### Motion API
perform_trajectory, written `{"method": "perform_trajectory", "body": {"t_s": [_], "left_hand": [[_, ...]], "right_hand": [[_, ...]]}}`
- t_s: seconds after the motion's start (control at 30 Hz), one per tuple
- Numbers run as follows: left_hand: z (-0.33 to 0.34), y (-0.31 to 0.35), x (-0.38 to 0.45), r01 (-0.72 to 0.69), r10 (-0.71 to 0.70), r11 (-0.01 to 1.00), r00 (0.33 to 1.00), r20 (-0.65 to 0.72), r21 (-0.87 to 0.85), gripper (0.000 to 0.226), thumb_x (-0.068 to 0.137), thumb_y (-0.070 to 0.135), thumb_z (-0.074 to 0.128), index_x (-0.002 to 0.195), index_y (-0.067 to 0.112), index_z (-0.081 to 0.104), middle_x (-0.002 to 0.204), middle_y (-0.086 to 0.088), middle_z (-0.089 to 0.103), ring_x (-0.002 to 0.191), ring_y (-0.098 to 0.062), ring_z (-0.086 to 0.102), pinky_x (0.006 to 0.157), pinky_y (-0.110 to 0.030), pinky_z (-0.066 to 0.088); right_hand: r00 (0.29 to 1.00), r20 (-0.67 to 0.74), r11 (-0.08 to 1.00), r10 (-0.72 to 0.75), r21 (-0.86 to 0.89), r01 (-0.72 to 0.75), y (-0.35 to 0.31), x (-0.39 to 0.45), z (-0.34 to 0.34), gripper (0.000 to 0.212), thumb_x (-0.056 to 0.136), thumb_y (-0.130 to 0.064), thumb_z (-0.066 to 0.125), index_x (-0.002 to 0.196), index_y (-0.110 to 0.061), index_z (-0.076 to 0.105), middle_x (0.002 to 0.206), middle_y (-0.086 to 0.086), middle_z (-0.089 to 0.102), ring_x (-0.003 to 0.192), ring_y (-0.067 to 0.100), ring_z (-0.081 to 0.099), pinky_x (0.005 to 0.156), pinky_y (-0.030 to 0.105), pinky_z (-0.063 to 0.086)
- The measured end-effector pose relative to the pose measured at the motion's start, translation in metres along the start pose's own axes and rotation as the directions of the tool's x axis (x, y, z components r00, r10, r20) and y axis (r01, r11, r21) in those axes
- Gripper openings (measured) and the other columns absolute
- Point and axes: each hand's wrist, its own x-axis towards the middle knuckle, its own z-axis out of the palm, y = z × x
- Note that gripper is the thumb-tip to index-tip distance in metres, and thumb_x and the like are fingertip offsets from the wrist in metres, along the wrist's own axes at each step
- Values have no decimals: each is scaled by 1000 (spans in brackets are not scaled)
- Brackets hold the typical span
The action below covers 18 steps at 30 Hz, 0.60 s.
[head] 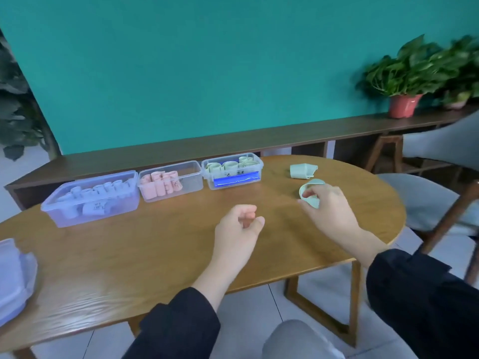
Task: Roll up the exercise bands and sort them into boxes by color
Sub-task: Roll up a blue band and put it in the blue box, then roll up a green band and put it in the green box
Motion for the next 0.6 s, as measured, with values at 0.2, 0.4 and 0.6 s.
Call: {"method": "perform_trajectory", "body": {"t_s": [0.2,0.4,0.6], "left_hand": [[24,12,4,-34,18,993,991,129,117,30,94,32,69,123,31,63,113,19,63,93,9,57,74,-7,41],[15,1,11,5,-16,995,994,109,96,32,93,32,71,124,33,63,116,15,63,93,5,61,75,-11,49],[-6,-7,21,60,-57,996,997,60,-58,40,92,42,70,131,43,60,118,12,66,104,-13,68,88,-38,61]], "right_hand": [[949,207,964,238,-169,-204,34,2,4,40,94,-38,64,131,-24,60,129,5,59,115,27,55,97,39,48],[975,180,963,133,208,-170,9,-3,8,10,91,-27,67,86,-20,73,83,-4,71,81,14,65,68,21,51],[985,152,833,-81,552,-17,-62,-12,-2,11,87,-19,71,77,-15,75,74,-4,74,73,13,66,72,27,53]]}}
